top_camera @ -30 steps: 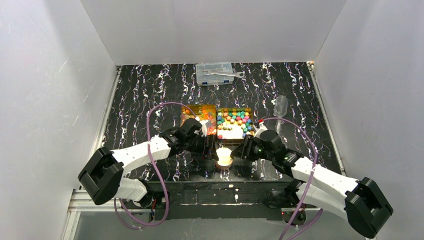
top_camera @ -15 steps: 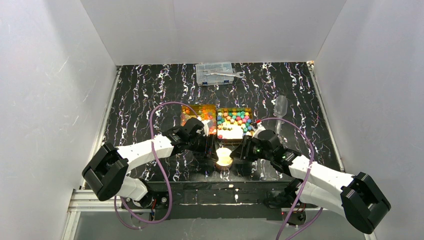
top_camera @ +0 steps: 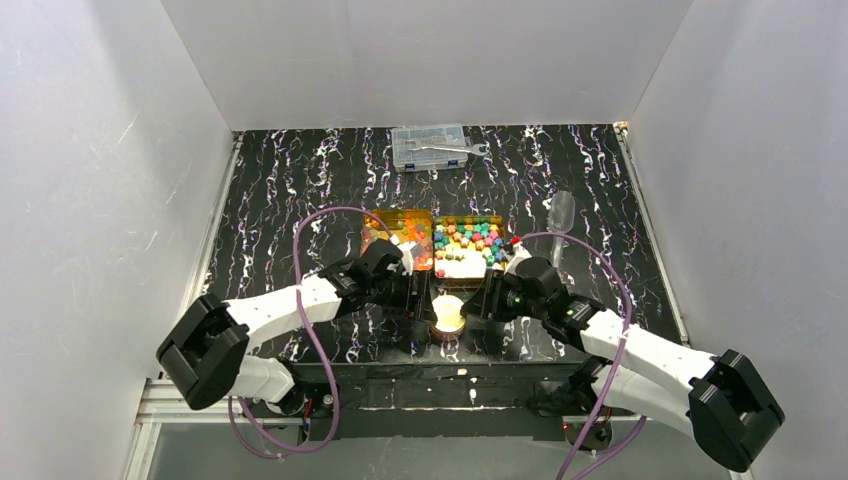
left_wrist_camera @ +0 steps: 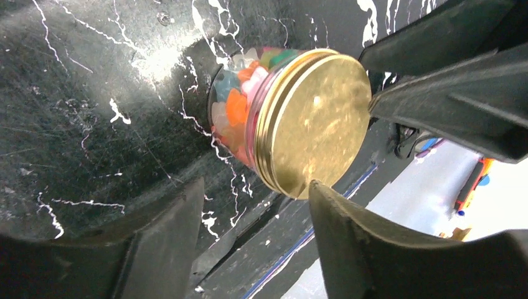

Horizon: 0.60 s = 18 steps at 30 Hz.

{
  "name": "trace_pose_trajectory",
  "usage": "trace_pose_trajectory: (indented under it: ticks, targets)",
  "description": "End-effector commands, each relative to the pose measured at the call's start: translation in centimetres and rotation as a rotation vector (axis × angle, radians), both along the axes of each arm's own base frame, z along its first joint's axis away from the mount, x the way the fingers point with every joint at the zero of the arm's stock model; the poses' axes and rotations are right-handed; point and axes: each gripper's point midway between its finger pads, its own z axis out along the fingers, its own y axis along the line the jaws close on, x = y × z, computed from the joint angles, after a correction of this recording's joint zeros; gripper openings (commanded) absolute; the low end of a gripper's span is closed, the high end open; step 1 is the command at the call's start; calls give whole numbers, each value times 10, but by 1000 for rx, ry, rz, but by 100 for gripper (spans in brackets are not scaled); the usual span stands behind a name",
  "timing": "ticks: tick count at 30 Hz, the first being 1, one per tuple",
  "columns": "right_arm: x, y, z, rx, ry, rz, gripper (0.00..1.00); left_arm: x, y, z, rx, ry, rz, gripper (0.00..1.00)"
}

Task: Pack the candies
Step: Close the bottle lid on the packing bottle.

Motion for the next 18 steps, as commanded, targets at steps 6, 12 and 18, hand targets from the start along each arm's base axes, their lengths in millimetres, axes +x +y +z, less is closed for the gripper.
trace_pose_trajectory:
  ticks: [6, 12, 18]
  targets:
    - [11, 1, 38, -28, -138, 51, 59, -12, 12, 16, -56, -123, -56, 77]
    - [11, -6, 43, -81, -171, 69, 63, -28, 13, 14, -21, -238, -109, 98]
    - [10, -10, 50, -103, -192, 82, 67, -33, 19, 10, 60, -415, -100, 98]
